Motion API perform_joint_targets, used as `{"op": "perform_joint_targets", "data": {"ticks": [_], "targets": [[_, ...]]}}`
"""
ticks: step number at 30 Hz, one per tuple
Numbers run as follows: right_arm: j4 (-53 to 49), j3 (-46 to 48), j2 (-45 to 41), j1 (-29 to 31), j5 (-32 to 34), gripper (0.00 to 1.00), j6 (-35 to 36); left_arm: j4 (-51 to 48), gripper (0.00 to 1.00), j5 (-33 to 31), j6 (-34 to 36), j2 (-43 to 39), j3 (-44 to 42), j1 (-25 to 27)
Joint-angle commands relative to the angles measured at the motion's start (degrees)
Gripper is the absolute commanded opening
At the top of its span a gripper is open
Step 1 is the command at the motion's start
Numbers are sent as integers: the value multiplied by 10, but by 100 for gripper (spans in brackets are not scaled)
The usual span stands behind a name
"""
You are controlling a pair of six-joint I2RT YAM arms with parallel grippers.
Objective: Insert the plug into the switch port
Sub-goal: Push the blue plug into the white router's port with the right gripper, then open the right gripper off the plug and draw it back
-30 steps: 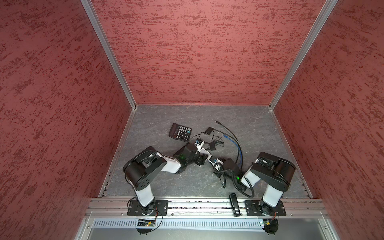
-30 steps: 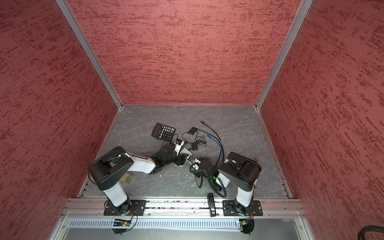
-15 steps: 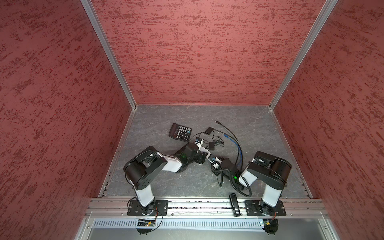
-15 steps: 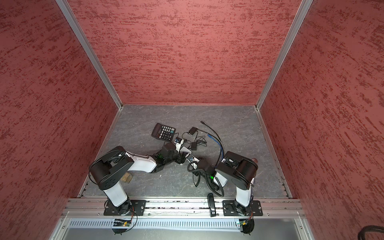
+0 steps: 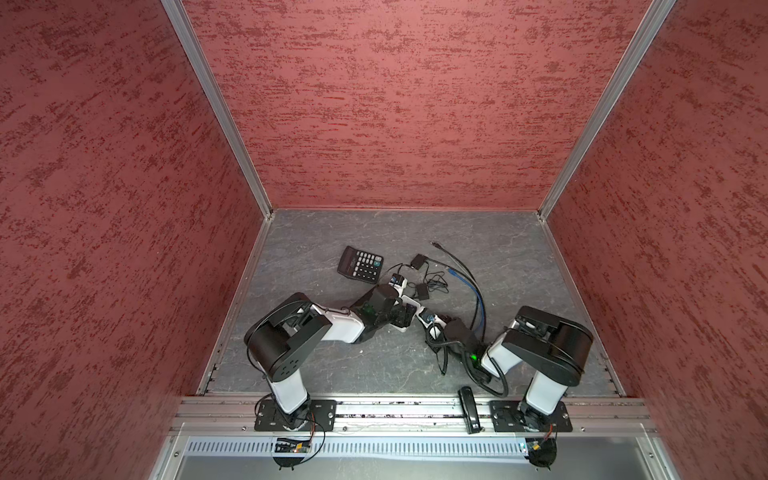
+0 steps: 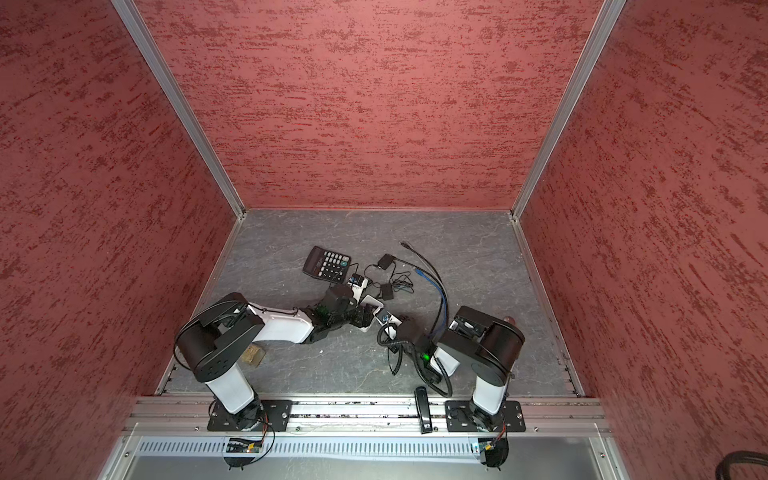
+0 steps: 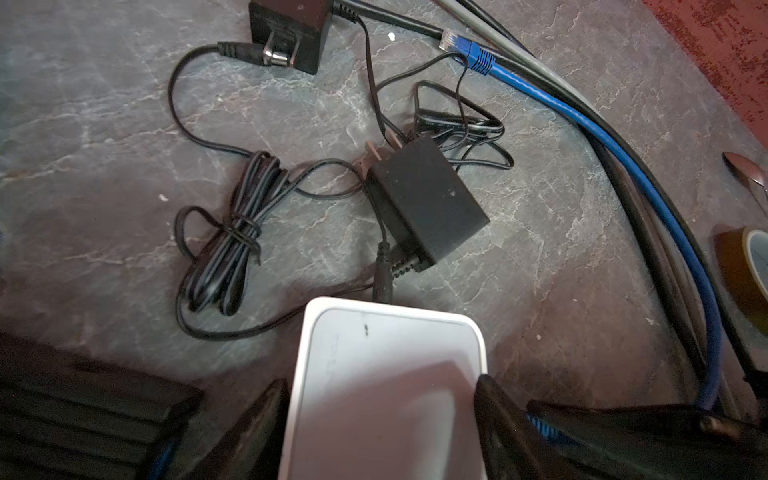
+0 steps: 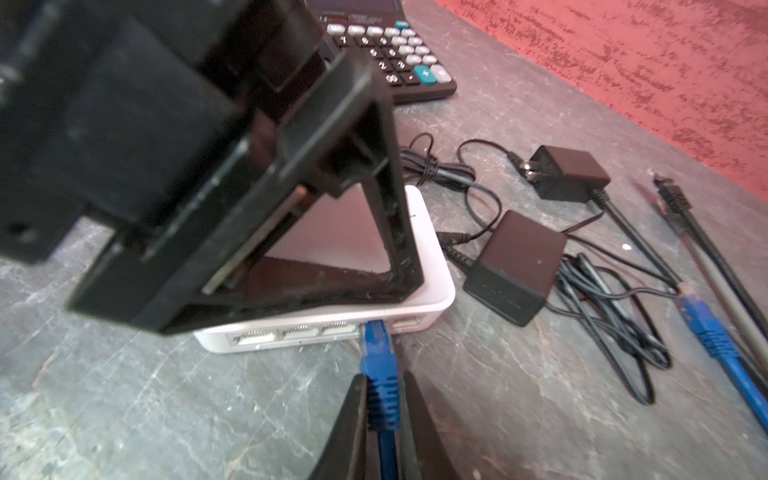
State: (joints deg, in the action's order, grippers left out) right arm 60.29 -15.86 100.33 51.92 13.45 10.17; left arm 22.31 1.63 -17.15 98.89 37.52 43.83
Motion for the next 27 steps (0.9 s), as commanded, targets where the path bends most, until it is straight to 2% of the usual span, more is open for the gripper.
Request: {"op": "perform_joint_targets", "data": {"ticks": [1,7,13,17,24,27], "targets": [[48,-5,-34,-1,36,15,-10,-66,72,12,11,-10,-6,9],[65,1,-4,-2,16,13,6,-86,77,3,30,-17,19,6],[103,16,33,-2,7,13,1,-90,86,5,36,-17,36,4],[113,20,46,-2,4,13,0,-97,87,16,43,-28,49,3],[113,21,48,-2,0,22,-5,-100,87,15,47,-55,58,-3],[107,19,44,-1,-4,30,-3,-102,87,14,49,-58,59,-6]]}}
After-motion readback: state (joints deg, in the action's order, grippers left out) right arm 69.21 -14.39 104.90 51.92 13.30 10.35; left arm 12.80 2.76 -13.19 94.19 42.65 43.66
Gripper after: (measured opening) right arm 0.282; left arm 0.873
